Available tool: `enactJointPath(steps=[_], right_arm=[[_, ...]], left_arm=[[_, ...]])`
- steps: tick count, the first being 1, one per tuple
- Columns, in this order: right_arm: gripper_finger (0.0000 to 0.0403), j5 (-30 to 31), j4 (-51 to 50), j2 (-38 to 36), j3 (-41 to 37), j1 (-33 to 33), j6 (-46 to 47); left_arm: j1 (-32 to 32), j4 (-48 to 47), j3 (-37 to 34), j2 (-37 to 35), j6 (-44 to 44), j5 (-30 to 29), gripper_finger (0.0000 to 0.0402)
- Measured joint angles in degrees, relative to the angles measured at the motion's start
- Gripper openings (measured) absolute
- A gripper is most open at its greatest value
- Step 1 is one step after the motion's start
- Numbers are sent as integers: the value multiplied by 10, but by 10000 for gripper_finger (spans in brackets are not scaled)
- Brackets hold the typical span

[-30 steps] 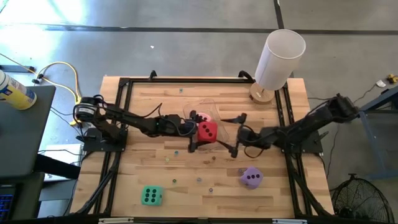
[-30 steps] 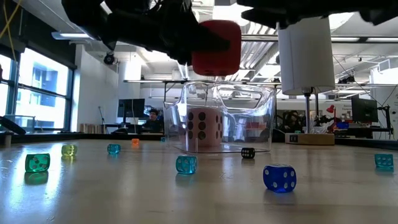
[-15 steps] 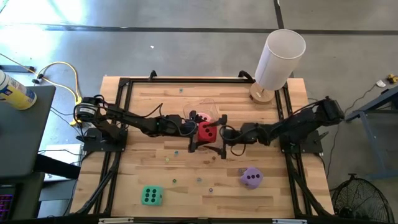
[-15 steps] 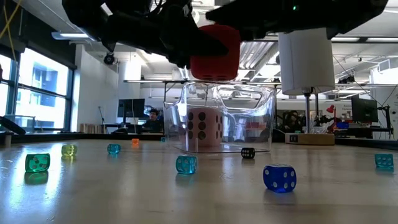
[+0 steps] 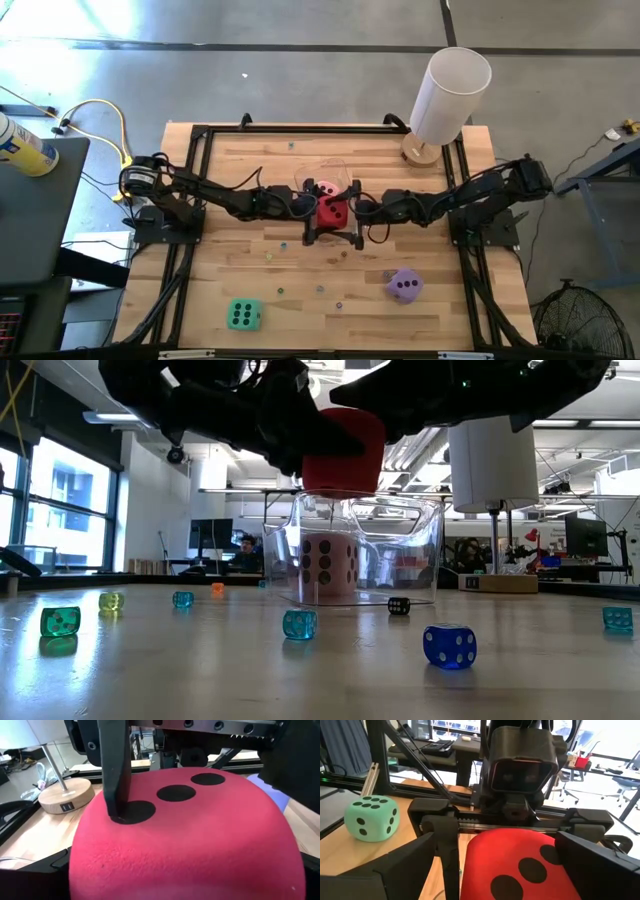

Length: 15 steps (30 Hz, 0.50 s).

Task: Pick & Place Dice
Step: Put the large red dice into the transparent bin

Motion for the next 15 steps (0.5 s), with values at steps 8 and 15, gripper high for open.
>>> enactJointPath(steps=[8,15], right_arm=[[400,-1,-8,0,0,0,13],[400,-1,-1,20,0,0,31]], left_arm=[[0,6,0,0,3,0,400],[1,6,0,0,3,-1,400]])
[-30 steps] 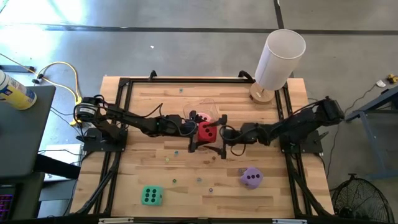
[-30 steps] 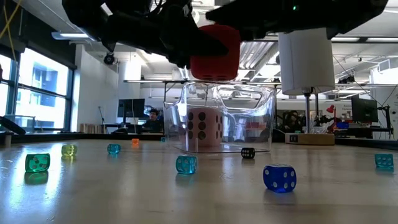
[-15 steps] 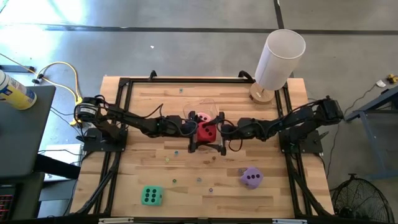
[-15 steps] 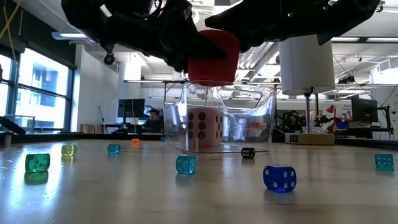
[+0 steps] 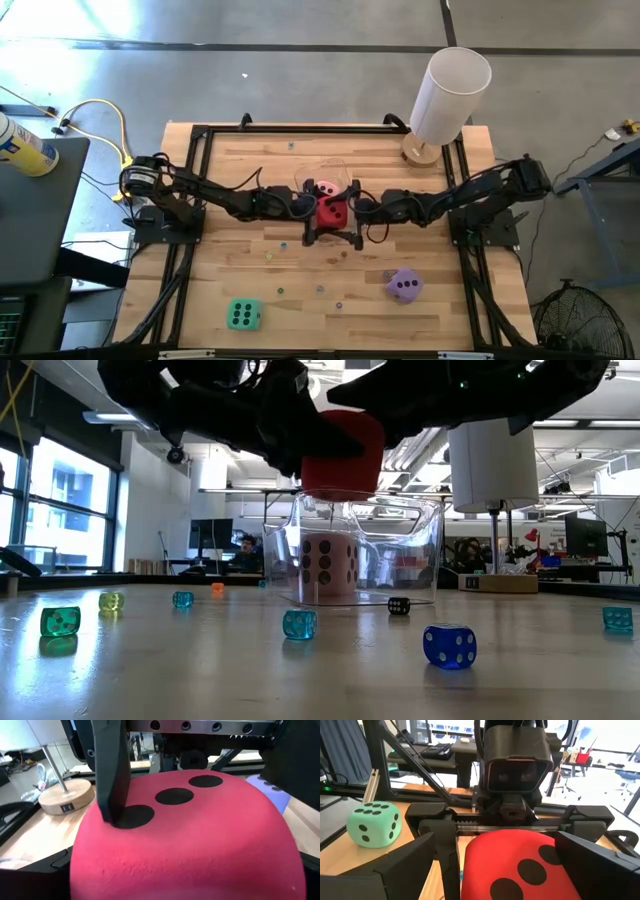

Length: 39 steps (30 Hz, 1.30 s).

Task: Pick & Place Dice
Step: Put the large red dice into the transparent bin

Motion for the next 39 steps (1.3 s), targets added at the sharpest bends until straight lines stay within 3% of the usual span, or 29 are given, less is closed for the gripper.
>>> enactJointPath(steps=[5,39], right_arm=[[400,-9,19,28,0,-8,12],[400,-28,-10,28,-1,-14,58]], left_arm=[[7,-22,-1,0,-3,1,400],[11,-38,-1,0,20,2,400]])
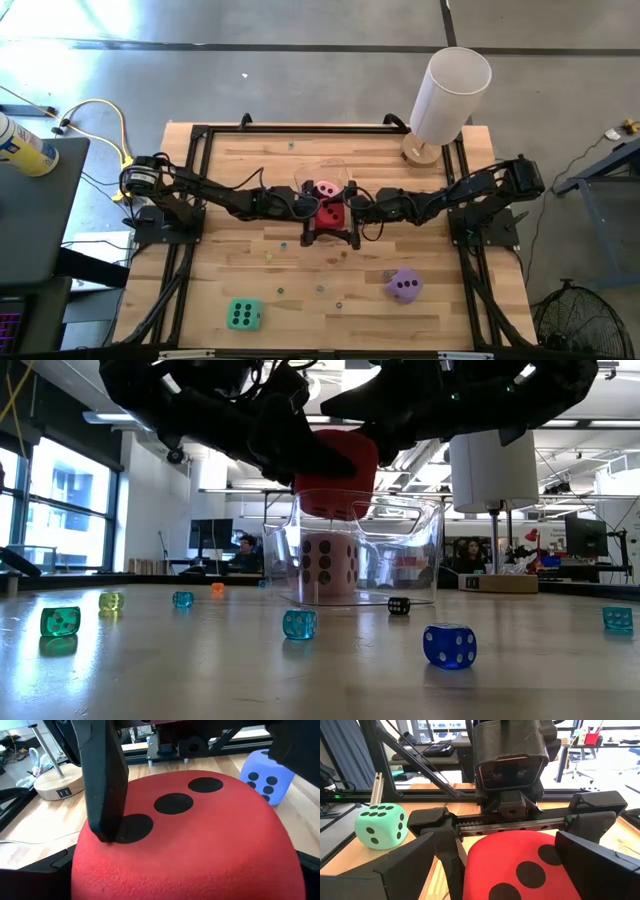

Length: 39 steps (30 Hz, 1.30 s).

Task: Pick & Place Dice
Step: Put the large red dice into the transparent bin

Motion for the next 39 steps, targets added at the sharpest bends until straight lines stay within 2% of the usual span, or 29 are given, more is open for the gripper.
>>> enactJointPath(steps=[10,27,39], right_arm=[[400,2,-5,0,0,-1,5],[400,-1,-18,0,0,-8,16],[400,4,-22,0,0,-8,16]], left_arm=[[7,-1,2,0,-10,10,400],[11,-75,35,0,-1,7,400],[28,-75,35,0,-25,41,400]])
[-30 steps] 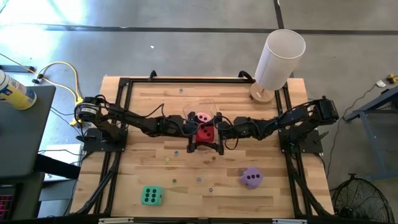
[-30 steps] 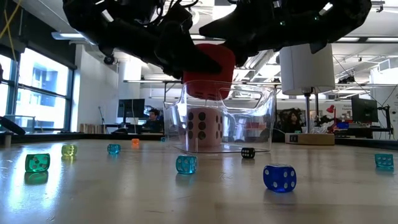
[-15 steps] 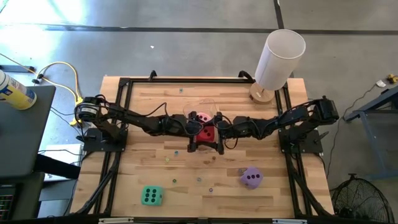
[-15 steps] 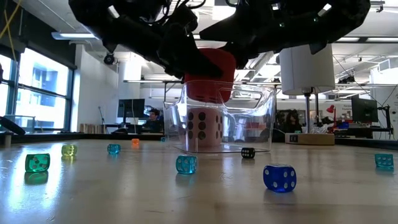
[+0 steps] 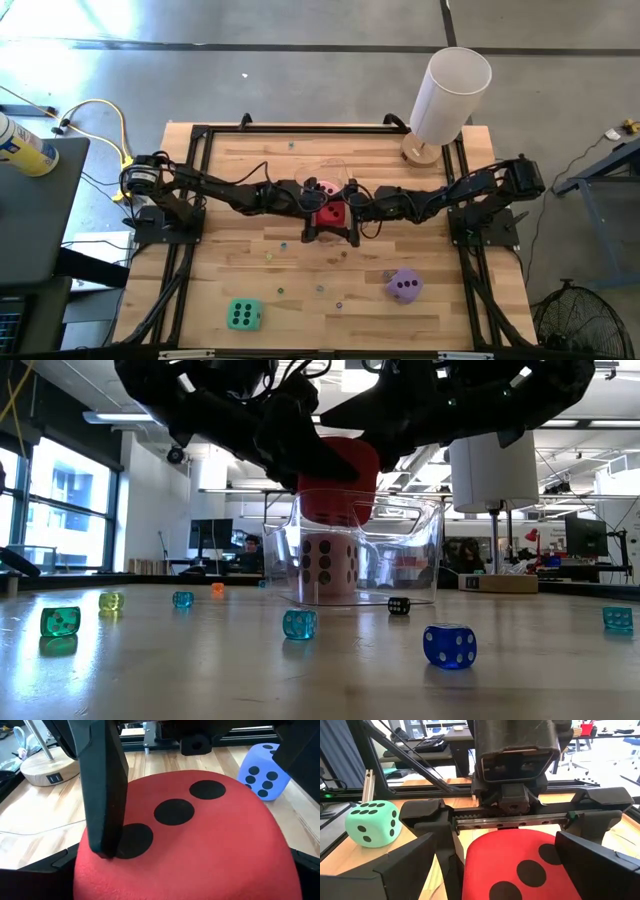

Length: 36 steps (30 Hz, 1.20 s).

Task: Pick & Place Dice
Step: Put the large red dice into the transparent bin

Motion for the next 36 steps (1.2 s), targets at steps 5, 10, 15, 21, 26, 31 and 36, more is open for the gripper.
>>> enactJointPath(steps=[5,10,15,21,26,31,36], right_arm=[[400,0,0,0,0,0,0],[400,0,-1,0,0,0,0],[400,6,-12,0,1,0,0],[400,16,-24,0,2,1,6],[400,20,-35,-1,3,1,11],[400,23,-41,-1,3,1,19],[400,26,-43,-1,3,0,23]], left_arm=[[2,-1,0,-1,7,0,400],[5,-3,1,-1,7,3,400],[6,-4,1,-1,12,8,400],[6,-59,25,-1,11,10,400],[7,-81,36,-1,7,11,400],[7,-99,45,-1,7,11,400],[12,-100,46,-1,7,17,400]])
